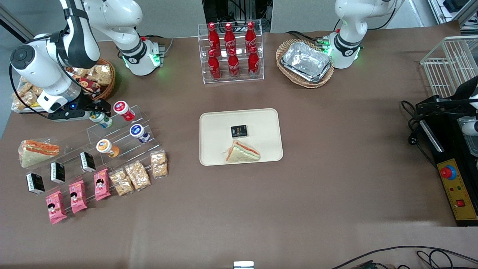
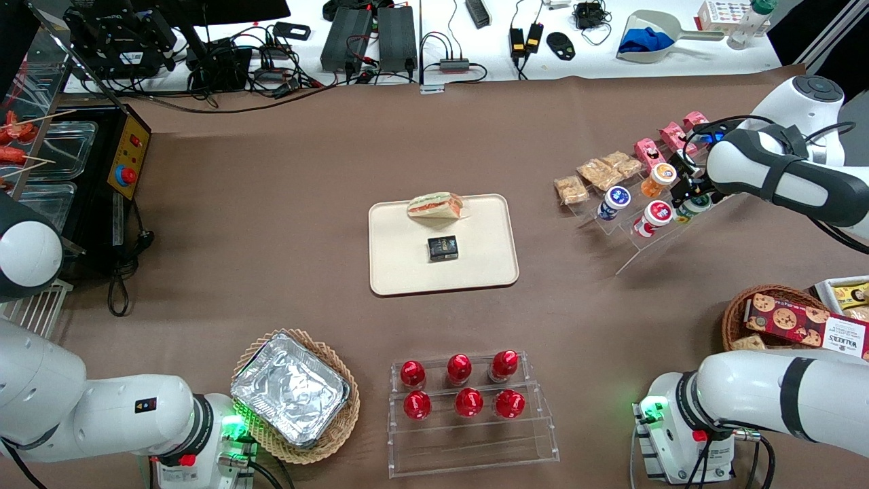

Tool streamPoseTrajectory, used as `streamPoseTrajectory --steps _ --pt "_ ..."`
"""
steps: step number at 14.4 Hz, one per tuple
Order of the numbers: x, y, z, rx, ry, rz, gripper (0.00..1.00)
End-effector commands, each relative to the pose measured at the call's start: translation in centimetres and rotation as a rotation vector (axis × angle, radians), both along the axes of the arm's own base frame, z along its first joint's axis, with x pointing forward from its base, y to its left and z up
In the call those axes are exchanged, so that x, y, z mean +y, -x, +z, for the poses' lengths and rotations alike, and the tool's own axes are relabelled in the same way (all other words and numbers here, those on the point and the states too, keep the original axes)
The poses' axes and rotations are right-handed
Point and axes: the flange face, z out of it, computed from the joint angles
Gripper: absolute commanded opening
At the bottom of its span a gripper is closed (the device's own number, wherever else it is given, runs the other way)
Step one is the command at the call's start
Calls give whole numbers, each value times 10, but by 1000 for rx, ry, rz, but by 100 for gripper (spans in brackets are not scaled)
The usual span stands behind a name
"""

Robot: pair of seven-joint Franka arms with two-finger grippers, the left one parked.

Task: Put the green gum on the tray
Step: 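Close the right gripper on the green-lidded bottle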

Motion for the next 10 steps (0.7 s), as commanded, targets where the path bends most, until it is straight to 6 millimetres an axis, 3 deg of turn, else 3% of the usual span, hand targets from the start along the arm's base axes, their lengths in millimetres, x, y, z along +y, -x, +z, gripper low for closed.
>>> streamPoseTrajectory --steps 1,6,8,10 --pt "-4 -2 -3 -15 15 13 99" --pt "-4 1 -2 -10 13 11 95" --pt "-4 1 -2 -12 14 12 85" --pt "-4 0 -1 -13 15 13 82"
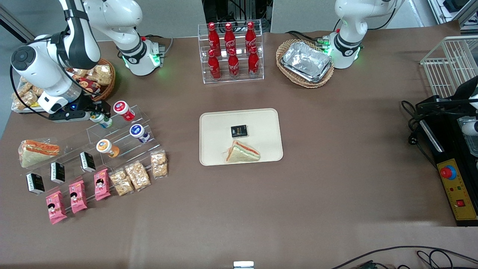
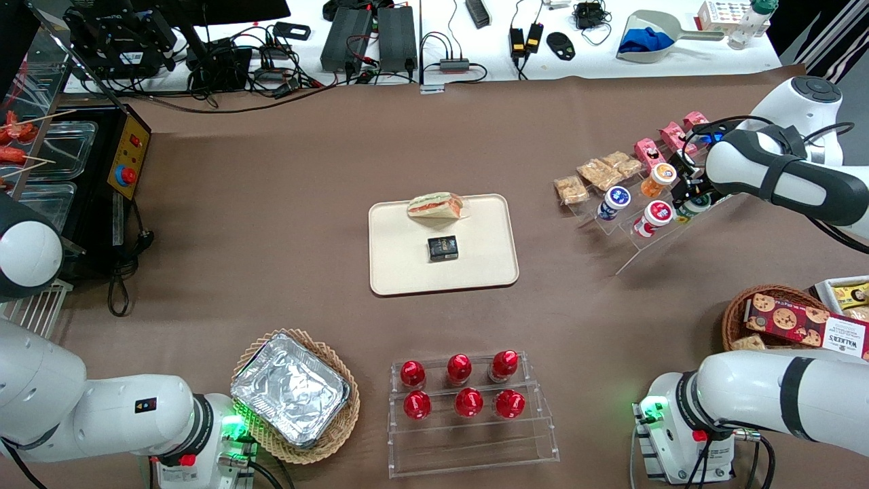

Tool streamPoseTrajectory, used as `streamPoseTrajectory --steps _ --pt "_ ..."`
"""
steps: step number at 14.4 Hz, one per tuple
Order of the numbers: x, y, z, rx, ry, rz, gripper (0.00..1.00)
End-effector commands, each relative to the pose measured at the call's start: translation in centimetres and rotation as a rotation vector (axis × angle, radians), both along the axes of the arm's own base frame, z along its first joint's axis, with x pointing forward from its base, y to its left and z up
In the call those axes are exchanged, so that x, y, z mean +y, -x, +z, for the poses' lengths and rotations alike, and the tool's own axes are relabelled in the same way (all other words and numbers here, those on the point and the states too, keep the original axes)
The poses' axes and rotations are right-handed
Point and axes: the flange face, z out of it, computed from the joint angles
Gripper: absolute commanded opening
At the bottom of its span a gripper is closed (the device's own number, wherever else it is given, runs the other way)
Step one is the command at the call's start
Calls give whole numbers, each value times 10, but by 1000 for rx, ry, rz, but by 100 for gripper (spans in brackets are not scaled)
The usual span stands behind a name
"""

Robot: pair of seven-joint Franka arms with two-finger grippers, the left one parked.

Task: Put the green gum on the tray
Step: 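Close the right gripper on the green-lidded bottle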

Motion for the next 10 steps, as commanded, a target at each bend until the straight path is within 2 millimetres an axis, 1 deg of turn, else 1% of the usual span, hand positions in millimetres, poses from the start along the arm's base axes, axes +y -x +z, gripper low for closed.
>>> streamPoseTrajectory --steps 1,5,6,7,9,10 --pt "-4 1 -1 -8 13 12 78" --pt "-3 2 -1 -7 12 12 73" --pt "-3 1 0 -8 14 13 70" --pt "-3 2 -1 -7 14 13 64" --pt "-3 1 0 -9 13 12 60" --pt "-3 1 -1 -8 13 12 52"
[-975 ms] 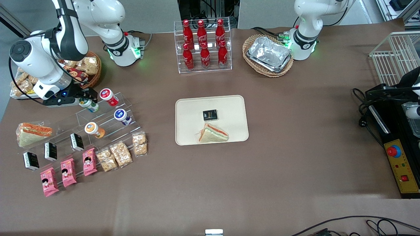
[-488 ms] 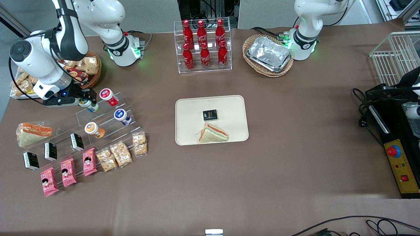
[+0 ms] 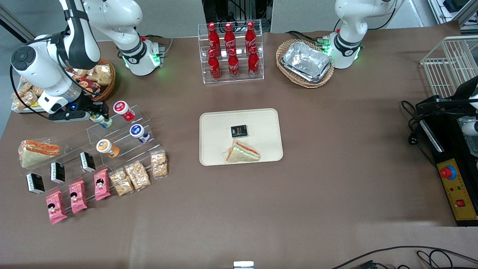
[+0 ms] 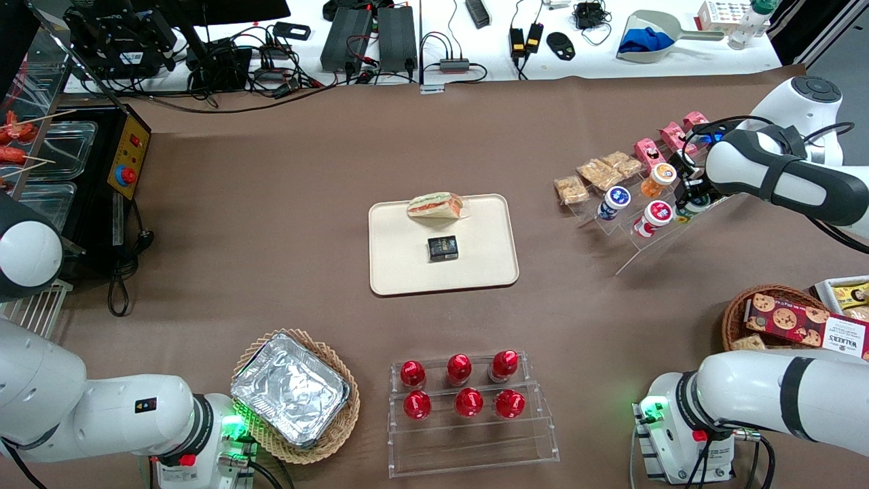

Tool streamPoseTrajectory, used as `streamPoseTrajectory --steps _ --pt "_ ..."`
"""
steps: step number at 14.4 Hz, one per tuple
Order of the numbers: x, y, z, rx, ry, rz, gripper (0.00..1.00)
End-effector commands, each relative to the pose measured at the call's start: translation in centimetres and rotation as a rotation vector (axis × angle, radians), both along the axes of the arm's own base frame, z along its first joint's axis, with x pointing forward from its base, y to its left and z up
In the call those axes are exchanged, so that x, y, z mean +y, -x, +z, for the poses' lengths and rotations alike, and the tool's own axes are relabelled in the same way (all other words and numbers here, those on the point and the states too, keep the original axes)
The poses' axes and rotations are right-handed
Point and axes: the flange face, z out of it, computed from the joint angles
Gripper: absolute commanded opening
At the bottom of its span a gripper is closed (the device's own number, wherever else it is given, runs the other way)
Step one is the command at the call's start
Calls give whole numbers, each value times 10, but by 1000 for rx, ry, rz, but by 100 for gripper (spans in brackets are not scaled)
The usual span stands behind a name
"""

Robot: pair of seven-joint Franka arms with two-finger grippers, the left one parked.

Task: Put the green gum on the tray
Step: 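Close the right gripper on the green-lidded bottle, then lift the green-lidded bottle and carry it toward the cream tray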

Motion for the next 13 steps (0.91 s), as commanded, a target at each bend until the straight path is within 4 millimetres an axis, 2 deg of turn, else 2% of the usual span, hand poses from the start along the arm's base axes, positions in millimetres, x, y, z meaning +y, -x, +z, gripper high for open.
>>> streamPoseTrajectory --steps 1,2,5,8,11,12,13 --pt "-3 1 -1 -8 13 10 48" --pt "-3 1 -1 -10 13 10 41" --pt "-7 0 3 -15 11 -2 37" --pt "-15 4 19 -30 2 -20 29" --pt "-17 0 57 -15 0 -18 24" --pt "-17 -5 77 2 -1 -19 19" --pt "-15 -10 100 12 -1 -18 19"
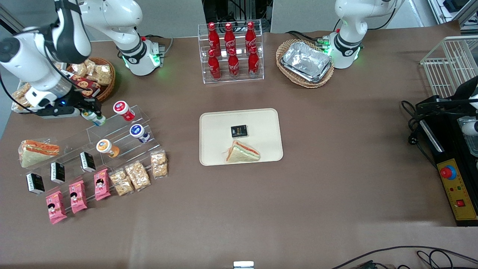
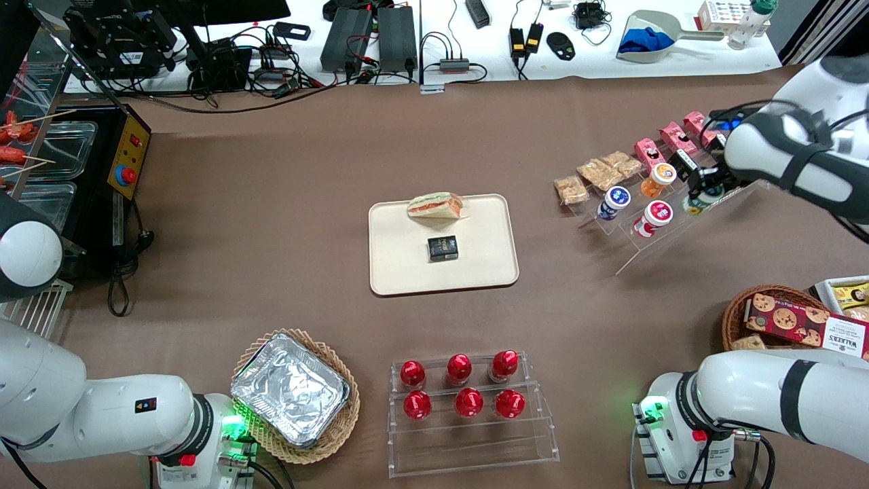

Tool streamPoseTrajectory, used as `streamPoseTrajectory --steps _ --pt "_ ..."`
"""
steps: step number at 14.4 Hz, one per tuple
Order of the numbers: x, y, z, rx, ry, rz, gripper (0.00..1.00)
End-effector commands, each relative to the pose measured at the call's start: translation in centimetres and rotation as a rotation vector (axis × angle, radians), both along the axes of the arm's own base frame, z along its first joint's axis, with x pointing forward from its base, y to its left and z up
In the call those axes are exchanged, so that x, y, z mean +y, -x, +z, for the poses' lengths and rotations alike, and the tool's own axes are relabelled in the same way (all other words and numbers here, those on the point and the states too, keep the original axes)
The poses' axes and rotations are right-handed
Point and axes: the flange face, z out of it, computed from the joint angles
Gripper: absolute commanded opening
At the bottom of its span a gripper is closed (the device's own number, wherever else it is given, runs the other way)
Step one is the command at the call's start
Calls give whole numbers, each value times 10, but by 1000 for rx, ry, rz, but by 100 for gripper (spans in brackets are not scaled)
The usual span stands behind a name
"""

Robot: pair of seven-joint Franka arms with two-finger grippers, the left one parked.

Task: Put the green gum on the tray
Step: 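Lift the green-lidded bottle and carry it toward the cream tray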

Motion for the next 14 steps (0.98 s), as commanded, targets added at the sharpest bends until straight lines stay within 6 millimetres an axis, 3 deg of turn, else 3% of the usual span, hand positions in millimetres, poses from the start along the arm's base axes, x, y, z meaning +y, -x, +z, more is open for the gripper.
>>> streamPoseTrajectory --steps 1,4,7,10,12,14 --pt "-1 -12 82 33 7 8 17" --pt "9 -18 142 51 -13 13 6" --pt "43 -13 195 73 1 -26 0" --pt "99 -4 245 71 -11 -74 0" --pt "148 7 258 90 -1 -120 0" --pt "199 17 255 107 -21 -165 0"
